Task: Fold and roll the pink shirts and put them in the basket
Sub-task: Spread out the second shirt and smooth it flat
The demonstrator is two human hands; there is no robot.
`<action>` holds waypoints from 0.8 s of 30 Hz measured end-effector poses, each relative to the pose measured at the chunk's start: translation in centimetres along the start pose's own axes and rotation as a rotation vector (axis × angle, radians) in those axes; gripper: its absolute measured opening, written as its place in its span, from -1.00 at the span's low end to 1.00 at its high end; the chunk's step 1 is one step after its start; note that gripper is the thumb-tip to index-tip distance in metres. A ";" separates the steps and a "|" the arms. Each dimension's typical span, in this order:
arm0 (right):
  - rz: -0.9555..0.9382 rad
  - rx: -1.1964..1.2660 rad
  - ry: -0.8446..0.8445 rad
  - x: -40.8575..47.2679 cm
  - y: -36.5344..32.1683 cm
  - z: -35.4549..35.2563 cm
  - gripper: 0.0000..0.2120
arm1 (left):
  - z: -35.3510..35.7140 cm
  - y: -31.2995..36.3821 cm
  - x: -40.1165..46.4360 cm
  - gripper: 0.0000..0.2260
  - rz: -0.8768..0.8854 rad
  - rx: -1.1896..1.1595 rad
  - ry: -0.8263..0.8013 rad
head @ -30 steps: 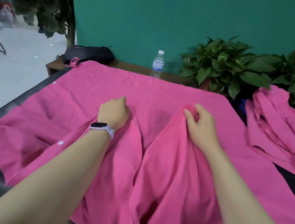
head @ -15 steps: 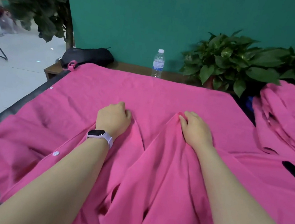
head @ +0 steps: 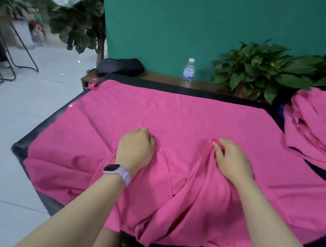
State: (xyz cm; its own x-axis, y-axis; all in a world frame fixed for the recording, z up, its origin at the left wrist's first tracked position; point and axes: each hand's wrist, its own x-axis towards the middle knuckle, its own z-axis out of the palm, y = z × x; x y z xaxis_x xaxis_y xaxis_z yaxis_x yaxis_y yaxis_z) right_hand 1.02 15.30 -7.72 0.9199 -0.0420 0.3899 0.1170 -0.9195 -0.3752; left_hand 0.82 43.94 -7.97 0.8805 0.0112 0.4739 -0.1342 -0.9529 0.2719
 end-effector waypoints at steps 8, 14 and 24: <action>0.034 0.053 0.048 -1.4 -1.3 -1.5 -0.67 | -2.4 2.0 0.5 -0.81 -0.167 -0.071 -0.149; 0.025 -0.004 0.131 -1.6 -1.6 -1.2 -0.62 | -7.1 6.0 4.0 -0.81 -0.085 -0.545 0.406; -0.017 -0.047 -0.029 -0.7 -1.1 -0.8 -0.75 | -3.0 4.8 16.3 -0.82 -0.194 -0.381 0.270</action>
State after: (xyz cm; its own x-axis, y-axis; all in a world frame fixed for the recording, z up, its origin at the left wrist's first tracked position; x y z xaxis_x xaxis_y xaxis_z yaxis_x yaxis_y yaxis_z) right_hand -0.09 16.02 -6.95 0.9284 -0.0156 0.3712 0.1156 -0.9374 -0.3285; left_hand 13.18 40.45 3.55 0.7632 0.3028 0.5708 -0.1806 -0.7482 0.6385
